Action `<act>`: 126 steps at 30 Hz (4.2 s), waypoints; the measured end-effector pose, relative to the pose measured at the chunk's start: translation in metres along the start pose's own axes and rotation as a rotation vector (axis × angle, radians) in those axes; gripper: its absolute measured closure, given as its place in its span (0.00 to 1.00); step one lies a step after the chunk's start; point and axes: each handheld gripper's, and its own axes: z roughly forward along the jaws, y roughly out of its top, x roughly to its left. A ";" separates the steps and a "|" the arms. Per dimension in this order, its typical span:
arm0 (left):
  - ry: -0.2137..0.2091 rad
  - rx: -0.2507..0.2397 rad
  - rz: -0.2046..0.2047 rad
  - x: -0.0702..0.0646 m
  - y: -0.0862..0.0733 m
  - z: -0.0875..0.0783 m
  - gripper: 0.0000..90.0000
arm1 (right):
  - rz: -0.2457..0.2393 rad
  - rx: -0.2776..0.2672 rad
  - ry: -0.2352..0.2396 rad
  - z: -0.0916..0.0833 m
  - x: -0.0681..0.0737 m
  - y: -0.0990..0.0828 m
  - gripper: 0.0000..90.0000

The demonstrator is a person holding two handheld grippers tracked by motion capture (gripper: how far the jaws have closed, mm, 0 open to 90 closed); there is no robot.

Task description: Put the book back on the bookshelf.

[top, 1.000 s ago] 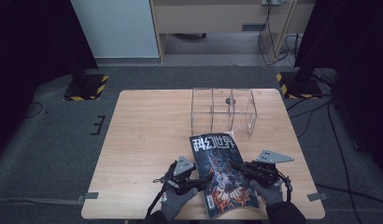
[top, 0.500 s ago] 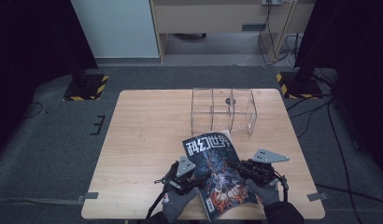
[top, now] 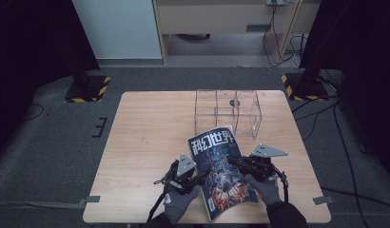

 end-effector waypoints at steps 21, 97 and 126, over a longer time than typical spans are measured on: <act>0.032 -0.051 0.068 -0.001 0.012 -0.011 0.82 | 0.023 -0.068 -0.060 0.014 -0.016 0.020 0.66; 0.038 -0.200 0.077 -0.015 0.032 -0.014 0.91 | 0.037 -0.190 -0.214 -0.010 -0.032 0.021 0.46; 0.119 -0.242 0.039 0.004 0.078 -0.032 0.91 | 0.002 0.084 -0.417 -0.032 -0.051 -0.031 0.21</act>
